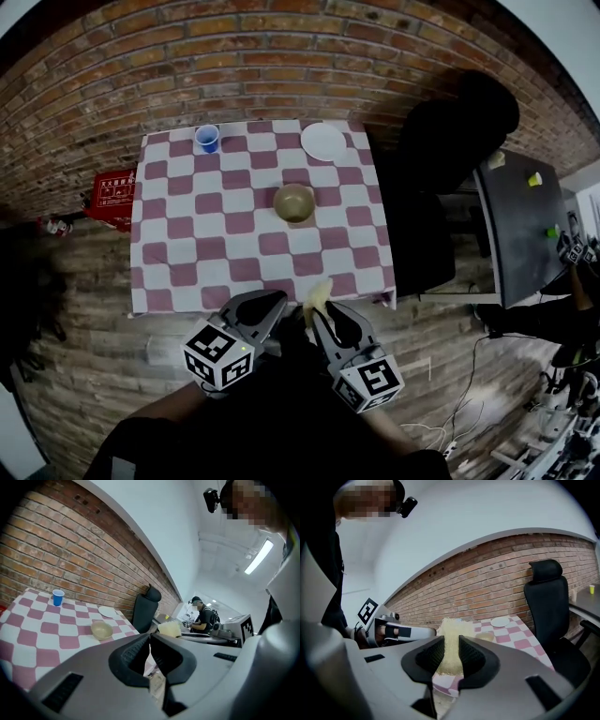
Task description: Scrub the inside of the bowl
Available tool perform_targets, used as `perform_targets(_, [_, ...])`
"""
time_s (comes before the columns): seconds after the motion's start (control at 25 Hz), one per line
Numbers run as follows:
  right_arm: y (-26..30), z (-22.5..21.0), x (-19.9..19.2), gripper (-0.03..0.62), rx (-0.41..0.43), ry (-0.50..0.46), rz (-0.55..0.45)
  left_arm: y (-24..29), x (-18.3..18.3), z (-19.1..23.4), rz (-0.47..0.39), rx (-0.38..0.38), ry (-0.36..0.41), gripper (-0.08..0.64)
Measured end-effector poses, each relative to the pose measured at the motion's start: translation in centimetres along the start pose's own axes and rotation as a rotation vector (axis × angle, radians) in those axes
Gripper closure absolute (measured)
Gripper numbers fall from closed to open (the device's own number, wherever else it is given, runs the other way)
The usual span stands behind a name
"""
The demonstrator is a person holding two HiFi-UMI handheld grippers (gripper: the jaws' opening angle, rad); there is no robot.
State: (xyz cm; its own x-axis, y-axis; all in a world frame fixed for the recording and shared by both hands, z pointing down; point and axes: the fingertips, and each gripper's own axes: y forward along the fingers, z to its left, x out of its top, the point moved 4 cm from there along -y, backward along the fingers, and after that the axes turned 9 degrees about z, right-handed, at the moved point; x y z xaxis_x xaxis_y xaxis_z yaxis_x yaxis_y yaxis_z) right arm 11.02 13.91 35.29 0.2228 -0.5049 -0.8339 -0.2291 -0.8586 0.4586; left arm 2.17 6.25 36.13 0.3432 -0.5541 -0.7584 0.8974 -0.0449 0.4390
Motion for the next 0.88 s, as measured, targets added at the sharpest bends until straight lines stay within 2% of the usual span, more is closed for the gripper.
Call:
perform_targets(0.16, [0.6,-4.4,1.9,0.489,0.039,-0.019,0.015,3.1,3.0,0.9,-0.061,0.066,-0.028,0.538])
perform_targets(0.44, [1.8,-9.1,4.0,0.489,0.135,-0.056,0.046,5.7,4.8,1.3,-0.099,0.173,-0.076,0.538])
perform_targets(0.88, [3.6,-11.0,5.1,0.489,0.245,-0.040,0.057,6.3,6.1,1.1,-0.100,0.275,-0.084,0.538])
